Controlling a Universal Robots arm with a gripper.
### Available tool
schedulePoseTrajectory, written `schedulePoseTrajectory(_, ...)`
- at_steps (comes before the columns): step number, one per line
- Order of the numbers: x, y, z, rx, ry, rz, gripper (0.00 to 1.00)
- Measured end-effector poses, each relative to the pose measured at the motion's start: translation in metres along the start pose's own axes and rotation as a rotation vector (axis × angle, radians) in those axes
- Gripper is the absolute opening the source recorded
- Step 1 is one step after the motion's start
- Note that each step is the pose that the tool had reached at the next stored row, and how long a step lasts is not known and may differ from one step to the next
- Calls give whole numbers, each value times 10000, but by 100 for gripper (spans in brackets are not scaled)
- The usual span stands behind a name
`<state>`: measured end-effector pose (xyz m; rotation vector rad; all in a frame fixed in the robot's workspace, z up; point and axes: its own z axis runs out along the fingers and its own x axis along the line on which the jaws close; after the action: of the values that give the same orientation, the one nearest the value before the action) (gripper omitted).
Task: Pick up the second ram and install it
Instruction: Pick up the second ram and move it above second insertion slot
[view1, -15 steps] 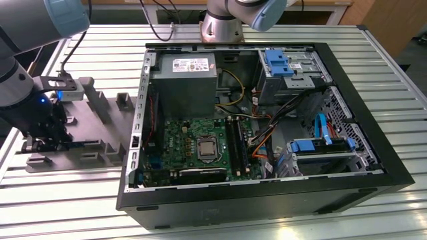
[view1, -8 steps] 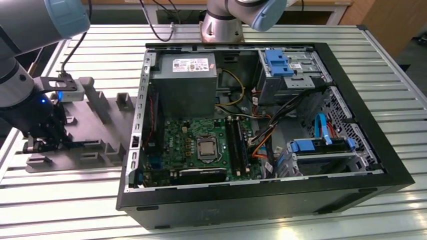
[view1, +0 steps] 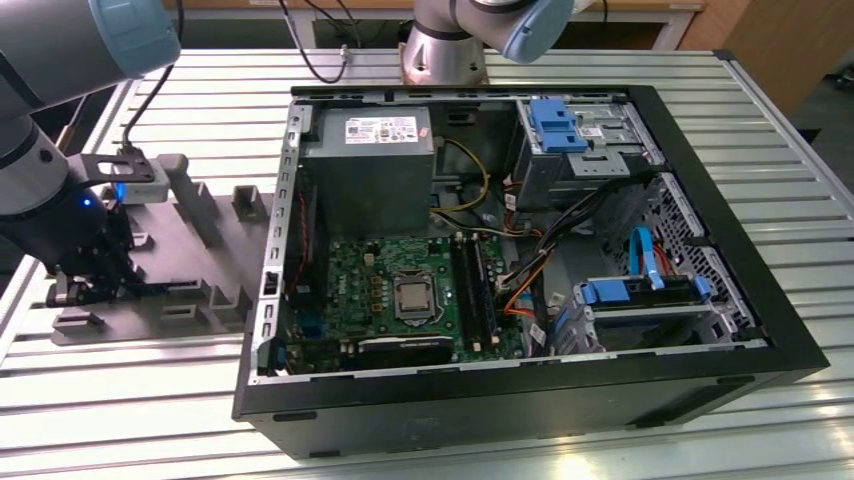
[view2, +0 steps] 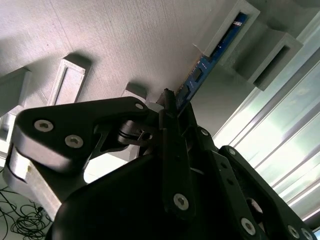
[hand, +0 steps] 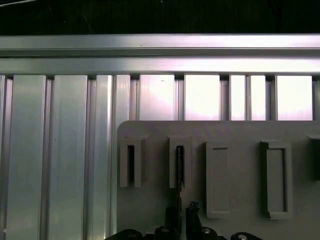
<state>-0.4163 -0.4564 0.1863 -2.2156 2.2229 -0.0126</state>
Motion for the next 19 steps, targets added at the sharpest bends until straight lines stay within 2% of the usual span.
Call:
schedulePoseTrajectory(6,0,0,0,0,0,0,21)
schedulePoseTrajectory(7,0,0,1,0,0,0,14)
schedulePoseTrajectory(19,0,0,2,0,0,0,14)
